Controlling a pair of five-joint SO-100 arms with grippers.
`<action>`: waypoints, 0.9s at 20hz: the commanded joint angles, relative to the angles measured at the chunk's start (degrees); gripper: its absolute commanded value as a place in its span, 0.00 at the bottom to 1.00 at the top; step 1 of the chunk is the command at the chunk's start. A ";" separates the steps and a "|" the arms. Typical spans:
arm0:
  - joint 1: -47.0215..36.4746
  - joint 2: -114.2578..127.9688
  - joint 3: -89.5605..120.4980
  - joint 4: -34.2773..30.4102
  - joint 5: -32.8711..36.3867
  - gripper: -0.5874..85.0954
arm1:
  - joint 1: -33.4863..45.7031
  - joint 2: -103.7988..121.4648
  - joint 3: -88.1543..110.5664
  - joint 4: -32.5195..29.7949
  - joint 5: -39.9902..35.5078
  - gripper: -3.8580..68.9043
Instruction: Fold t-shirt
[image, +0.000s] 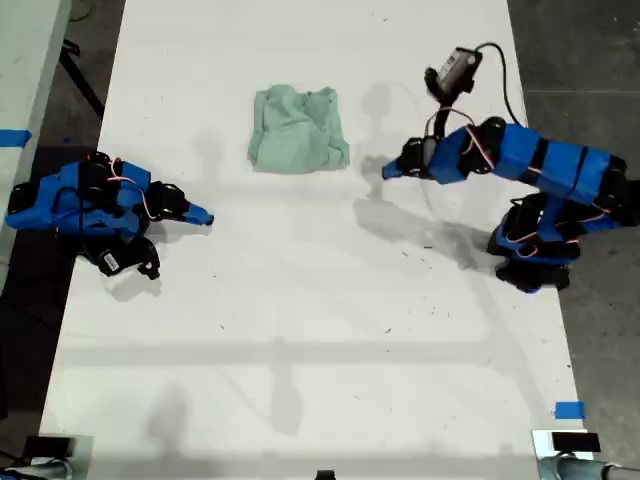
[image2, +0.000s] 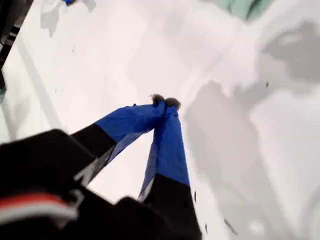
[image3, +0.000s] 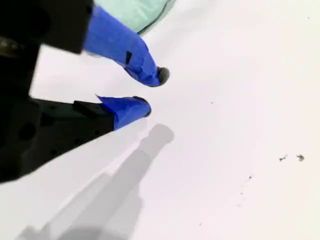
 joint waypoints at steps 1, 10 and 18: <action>1.49 0.26 -0.62 0.00 -0.09 0.10 | -5.36 20.57 20.39 0.44 11.60 0.04; 1.41 0.35 -0.53 0.00 -0.09 0.10 | -12.92 61.52 44.21 21.36 23.29 0.05; 1.32 0.35 -0.53 0.00 0.00 0.10 | -12.30 61.61 44.21 21.27 -6.94 0.05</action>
